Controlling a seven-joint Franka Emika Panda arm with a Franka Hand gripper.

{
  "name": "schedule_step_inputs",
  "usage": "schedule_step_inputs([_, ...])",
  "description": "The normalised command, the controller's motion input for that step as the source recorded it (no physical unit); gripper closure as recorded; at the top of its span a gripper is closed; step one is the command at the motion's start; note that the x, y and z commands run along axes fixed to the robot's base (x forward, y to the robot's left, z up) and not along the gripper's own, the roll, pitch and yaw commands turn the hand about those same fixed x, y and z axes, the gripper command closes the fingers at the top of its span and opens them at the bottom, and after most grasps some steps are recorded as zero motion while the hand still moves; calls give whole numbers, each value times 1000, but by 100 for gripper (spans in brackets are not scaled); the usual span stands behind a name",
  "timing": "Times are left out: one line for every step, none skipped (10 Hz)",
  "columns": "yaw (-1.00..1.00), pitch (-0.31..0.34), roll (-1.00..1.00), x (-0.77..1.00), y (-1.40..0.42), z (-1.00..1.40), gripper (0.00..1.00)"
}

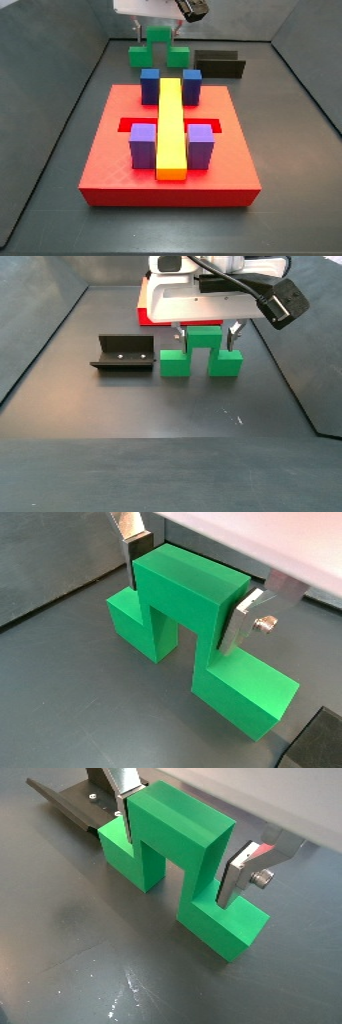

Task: Pick up the green object. Move up. Move to above the board. Insert the green object.
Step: Pick up the green object.

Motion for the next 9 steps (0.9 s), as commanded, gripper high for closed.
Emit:
schedule_step_inputs([0,0,7,0,-34,0,0])
schedule_step_inputs([0,0,49,-26,-140,0,0])
schedule_step_inputs([0,0,-4,0,14,0,0])
schedule_step_inputs([0,0,0,0,0,0,0])
schedule_step_inputs([0,0,0,0,0,0,100])
schedule_step_inputs([0,0,0,0,0,0,100])
schedule_step_inputs([0,0,0,0,0,0,100])
schedule_step_inputs([0,0,0,0,0,0,100])
schedule_step_inputs([0,0,0,0,0,0,100])
